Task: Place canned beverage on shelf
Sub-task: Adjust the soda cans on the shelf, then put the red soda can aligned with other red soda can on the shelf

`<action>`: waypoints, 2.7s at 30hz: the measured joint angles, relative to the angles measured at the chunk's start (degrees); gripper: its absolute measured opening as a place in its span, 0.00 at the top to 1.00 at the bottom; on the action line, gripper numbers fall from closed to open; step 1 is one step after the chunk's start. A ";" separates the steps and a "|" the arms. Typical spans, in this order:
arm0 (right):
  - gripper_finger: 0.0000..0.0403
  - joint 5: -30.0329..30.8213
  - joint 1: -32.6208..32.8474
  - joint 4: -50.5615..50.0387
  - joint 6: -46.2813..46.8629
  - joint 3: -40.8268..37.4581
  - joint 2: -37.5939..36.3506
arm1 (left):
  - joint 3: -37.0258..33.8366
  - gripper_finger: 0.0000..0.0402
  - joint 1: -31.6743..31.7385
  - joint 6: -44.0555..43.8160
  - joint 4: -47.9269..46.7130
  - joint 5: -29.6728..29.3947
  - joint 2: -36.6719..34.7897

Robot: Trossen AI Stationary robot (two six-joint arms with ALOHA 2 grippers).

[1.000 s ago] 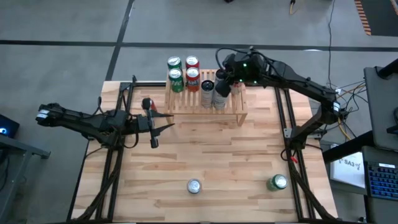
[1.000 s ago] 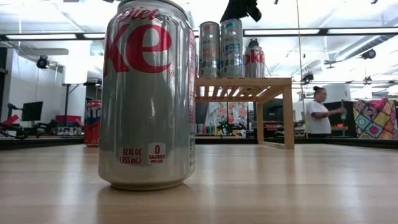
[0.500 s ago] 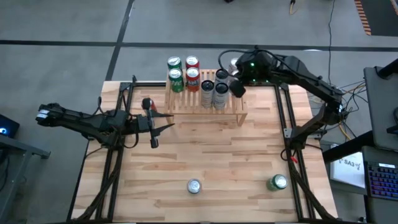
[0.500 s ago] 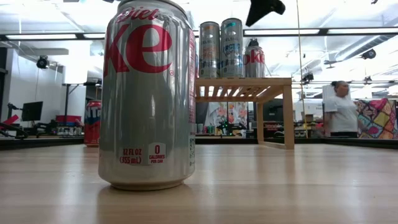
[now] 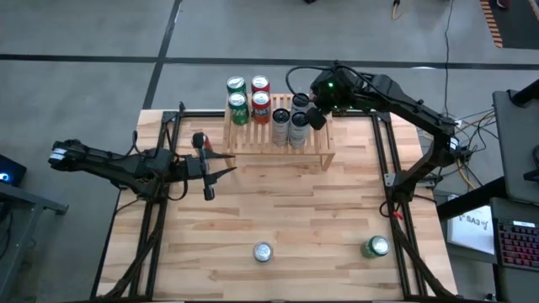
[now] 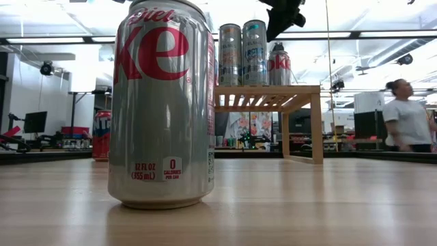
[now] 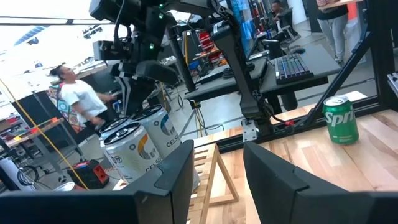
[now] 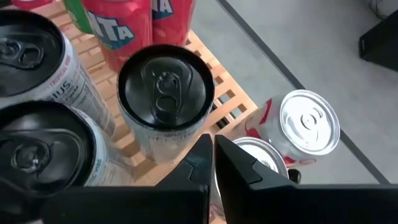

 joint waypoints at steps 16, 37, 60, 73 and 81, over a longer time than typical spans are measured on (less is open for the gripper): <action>0.98 0.04 -0.07 4.38 -2.23 -1.21 0.58 | 0.00 0.69 0.00 -0.01 0.02 0.00 0.00; 0.98 5.06 2.54 7.87 -1.50 -0.75 -1.40 | 0.00 0.69 0.00 -3.68 -1.11 0.00 0.00; 0.98 7.97 33.97 11.75 6.14 -4.97 -3.22 | -0.08 0.69 -2.27 -23.85 -7.64 12.59 1.72; 0.98 8.08 38.93 20.05 9.29 -14.38 -2.83 | 2.98 0.69 -2.32 -18.02 -13.52 12.02 3.21; 0.98 9.16 39.25 27.35 12.17 -20.22 -2.83 | 5.16 0.69 -2.32 -28.82 -35.61 2.91 -5.55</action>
